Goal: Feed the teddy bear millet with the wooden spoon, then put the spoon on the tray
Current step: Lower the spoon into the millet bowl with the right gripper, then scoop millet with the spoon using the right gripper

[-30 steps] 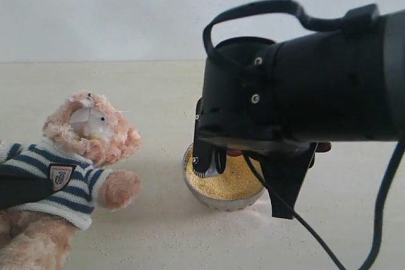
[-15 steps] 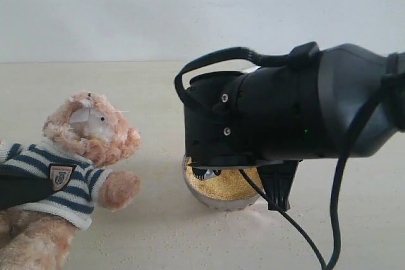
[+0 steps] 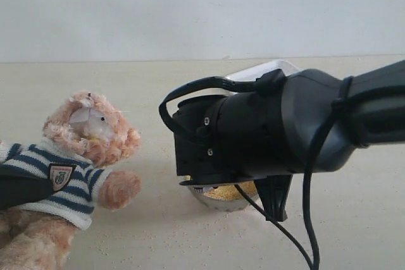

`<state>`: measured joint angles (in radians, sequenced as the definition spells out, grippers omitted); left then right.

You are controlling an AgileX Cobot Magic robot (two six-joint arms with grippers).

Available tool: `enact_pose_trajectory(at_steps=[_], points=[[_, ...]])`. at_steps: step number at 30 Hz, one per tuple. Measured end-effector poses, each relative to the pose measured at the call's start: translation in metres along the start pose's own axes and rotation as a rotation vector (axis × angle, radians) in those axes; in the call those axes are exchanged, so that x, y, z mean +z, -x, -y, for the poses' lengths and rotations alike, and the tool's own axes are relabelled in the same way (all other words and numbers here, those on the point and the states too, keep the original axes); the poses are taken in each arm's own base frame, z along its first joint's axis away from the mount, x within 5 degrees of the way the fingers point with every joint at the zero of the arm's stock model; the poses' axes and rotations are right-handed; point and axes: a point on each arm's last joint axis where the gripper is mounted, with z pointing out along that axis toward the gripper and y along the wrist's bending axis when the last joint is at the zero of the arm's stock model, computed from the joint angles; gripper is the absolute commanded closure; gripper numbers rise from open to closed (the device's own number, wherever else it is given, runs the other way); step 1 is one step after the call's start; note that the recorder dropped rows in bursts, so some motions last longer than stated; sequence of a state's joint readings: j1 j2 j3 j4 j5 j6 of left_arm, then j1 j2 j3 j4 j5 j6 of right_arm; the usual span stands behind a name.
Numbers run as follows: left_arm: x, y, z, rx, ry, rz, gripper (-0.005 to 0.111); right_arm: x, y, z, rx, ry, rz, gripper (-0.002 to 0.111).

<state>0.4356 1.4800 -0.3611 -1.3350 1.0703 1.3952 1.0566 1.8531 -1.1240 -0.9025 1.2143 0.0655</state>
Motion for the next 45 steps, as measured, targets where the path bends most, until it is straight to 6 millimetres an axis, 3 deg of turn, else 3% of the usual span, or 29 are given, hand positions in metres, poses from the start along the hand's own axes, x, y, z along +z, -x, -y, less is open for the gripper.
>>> enact_pose_trajectory(at_steps=[18, 27, 37, 45], points=[[0.0, 0.0, 0.0, 0.0, 0.0, 0.0, 0.102, -0.013, 0.009, -0.016, 0.0, 0.02, 0.028, 0.108], [0.0, 0.0, 0.0, 0.0, 0.0, 0.0, 0.102, -0.013, 0.008, -0.023, 0.073, 0.099, 0.016, 0.108], [0.0, 0.0, 0.0, 0.0, 0.0, 0.0, 0.102, -0.031, -0.006, -0.017, 0.201, 0.177, 0.058, 0.108], [0.0, 0.0, 0.0, 0.0, 0.0, 0.0, 0.102, -0.028, -0.009, -0.018, 0.295, 0.269, 0.049, 0.108]])
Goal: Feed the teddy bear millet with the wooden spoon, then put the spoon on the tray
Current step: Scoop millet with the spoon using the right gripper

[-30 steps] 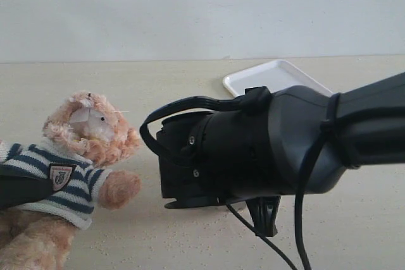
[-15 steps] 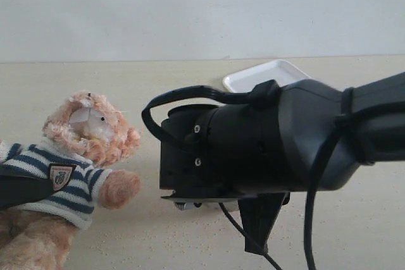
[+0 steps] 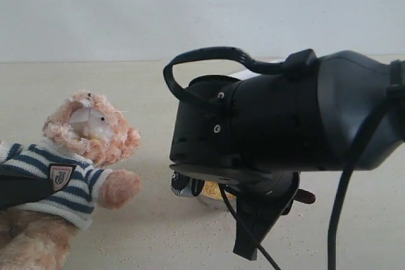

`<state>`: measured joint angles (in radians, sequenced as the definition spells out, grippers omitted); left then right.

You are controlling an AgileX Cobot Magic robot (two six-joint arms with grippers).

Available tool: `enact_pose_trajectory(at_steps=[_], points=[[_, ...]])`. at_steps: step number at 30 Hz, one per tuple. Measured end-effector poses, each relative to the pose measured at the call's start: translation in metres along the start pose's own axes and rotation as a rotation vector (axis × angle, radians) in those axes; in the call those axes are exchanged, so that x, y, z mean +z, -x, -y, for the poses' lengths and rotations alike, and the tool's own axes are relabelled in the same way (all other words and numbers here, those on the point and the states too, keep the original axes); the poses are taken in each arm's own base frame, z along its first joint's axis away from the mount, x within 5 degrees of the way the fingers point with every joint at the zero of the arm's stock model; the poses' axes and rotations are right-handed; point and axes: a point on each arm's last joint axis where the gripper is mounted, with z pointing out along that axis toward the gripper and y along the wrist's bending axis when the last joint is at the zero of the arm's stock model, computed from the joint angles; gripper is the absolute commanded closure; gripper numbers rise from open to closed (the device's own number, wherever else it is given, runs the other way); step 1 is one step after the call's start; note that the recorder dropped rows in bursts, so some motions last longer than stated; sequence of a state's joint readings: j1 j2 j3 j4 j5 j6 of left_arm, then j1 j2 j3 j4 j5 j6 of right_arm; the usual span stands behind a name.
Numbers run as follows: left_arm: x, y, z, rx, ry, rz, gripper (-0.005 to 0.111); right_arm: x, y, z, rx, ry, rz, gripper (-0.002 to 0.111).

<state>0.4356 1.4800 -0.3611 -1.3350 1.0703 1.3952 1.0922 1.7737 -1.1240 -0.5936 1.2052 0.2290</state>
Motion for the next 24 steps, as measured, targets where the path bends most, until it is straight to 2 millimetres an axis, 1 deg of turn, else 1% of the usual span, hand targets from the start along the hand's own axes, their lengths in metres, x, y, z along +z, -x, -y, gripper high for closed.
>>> enact_pose_trajectory(at_steps=[4, 9, 13, 18, 22, 24], points=[[0.0, 0.0, 0.0, 0.0, 0.0, 0.0, 0.102, -0.003, 0.0, 0.003, 0.063, 0.046, 0.052, 0.108], [0.0, 0.0, 0.0, 0.0, 0.0, 0.0, 0.102, -0.008, -0.004, 0.014, 0.151, 0.09, 0.093, 0.108], [0.0, 0.0, 0.0, 0.0, 0.0, 0.0, 0.102, -0.008, -0.008, 0.023, 0.208, 0.1, 0.098, 0.108], [0.0, 0.0, 0.0, 0.0, 0.0, 0.0, 0.102, -0.004, -0.012, 0.03, 0.271, 0.144, 0.075, 0.108], [0.0, 0.0, 0.0, 0.0, 0.0, 0.0, 0.102, -0.004, -0.015, 0.035, 0.338, 0.241, 0.081, 0.108], [0.0, 0.0, 0.0, 0.0, 0.0, 0.0, 0.102, -0.007, -0.017, 0.035, 0.354, 0.29, 0.098, 0.108]])
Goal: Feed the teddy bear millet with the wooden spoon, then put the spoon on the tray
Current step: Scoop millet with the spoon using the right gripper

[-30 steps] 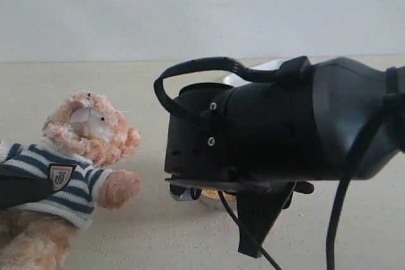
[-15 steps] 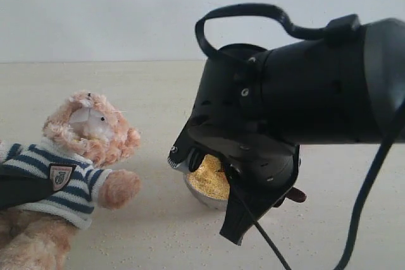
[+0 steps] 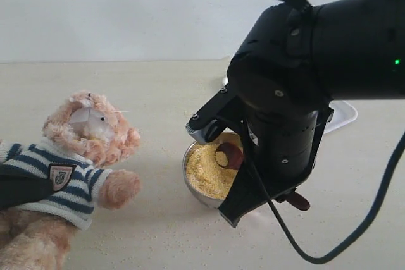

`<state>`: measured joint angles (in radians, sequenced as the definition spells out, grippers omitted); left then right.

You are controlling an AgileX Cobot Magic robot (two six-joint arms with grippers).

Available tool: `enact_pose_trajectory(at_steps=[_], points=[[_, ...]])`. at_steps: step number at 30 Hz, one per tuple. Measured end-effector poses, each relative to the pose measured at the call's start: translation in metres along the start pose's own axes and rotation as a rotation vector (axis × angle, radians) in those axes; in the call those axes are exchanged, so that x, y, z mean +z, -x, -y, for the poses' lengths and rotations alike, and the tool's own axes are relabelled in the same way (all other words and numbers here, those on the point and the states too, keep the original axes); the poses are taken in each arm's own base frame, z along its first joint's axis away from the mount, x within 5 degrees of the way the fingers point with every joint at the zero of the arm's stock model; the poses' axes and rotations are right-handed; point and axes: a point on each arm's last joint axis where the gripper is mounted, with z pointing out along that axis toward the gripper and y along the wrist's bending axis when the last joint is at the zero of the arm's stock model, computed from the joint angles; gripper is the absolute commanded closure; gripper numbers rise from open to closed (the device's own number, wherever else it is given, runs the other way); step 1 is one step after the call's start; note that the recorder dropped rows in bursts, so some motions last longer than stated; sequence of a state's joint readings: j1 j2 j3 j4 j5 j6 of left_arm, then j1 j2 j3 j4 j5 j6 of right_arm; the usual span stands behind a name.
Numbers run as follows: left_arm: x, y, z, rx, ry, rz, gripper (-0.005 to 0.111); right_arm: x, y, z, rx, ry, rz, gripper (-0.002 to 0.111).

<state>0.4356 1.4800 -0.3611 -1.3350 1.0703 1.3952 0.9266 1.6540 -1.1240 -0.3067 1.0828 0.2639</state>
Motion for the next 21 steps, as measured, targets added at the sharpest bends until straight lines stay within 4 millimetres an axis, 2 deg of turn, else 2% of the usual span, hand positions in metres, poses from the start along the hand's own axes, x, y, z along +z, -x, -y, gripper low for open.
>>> enact_pose_trajectory(at_steps=[10, 18, 21], points=[[0.0, 0.0, 0.0, 0.0, 0.0, 0.0, 0.102, -0.007, -0.006, 0.007, 0.039, 0.184, -0.012, 0.108], [0.0, 0.0, 0.0, 0.0, 0.0, 0.0, 0.102, -0.023, -0.012, 0.031, 0.093, 0.25, 0.055, 0.108], [0.0, 0.0, 0.0, 0.0, 0.0, 0.0, 0.102, -0.029, -0.015, 0.034, 0.094, 0.279, 0.068, 0.108]])
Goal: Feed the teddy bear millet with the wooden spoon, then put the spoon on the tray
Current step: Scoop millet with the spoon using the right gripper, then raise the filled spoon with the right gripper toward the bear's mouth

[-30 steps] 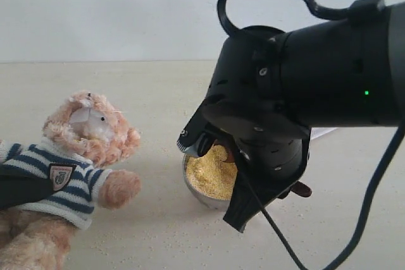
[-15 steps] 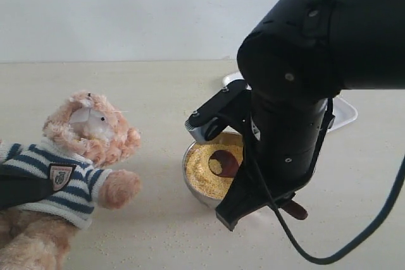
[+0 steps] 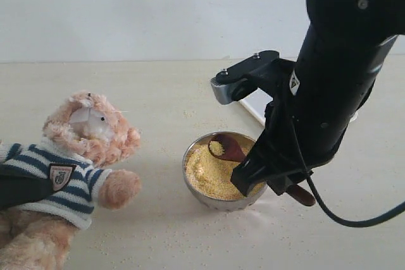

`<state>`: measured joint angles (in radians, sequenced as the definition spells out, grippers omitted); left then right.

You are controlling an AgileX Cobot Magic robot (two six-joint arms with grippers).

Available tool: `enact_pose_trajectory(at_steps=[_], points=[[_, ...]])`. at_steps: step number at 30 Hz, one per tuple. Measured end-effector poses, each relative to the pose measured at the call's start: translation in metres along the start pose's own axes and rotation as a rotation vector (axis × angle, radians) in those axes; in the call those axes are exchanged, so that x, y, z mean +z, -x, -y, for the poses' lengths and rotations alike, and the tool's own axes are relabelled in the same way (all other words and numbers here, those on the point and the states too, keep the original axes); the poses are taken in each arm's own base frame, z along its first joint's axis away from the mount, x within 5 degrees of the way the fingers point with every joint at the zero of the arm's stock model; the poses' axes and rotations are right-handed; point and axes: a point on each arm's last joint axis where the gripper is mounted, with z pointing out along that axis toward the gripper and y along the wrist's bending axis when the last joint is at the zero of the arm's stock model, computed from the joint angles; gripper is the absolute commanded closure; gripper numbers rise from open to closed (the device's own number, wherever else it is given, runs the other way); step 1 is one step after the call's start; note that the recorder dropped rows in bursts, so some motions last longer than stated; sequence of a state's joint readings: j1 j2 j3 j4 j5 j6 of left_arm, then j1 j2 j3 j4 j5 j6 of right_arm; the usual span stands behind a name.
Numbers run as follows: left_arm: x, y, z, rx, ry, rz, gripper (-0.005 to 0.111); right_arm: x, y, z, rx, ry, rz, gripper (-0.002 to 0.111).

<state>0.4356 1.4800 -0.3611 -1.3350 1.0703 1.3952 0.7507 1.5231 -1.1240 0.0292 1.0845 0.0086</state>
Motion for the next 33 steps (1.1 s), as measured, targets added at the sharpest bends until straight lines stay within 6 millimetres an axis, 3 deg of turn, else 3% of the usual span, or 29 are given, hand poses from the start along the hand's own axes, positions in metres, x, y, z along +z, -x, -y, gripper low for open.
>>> enact_pose_trajectory(at_steps=[6, 16, 22, 27, 33], points=[[0.0, 0.0, 0.0, 0.0, 0.0, 0.0, 0.102, -0.005, -0.002, -0.004, -0.005, 0.101, 0.033, 0.108], [0.0, 0.0, 0.0, 0.0, 0.0, 0.0, 0.102, 0.009, -0.017, 0.001, 0.023, 0.127, -0.014, 0.108], [0.0, 0.0, 0.0, 0.0, 0.0, 0.0, 0.102, 0.001, -0.024, 0.007, 0.035, 0.136, 0.022, 0.108], [0.0, 0.0, 0.0, 0.0, 0.0, 0.0, 0.102, -0.002, -0.029, -0.002, -0.027, 0.231, -0.016, 0.108], [0.0, 0.0, 0.0, 0.0, 0.0, 0.0, 0.102, -0.007, -0.03, 0.001, -0.011, 0.188, 0.019, 0.108]])
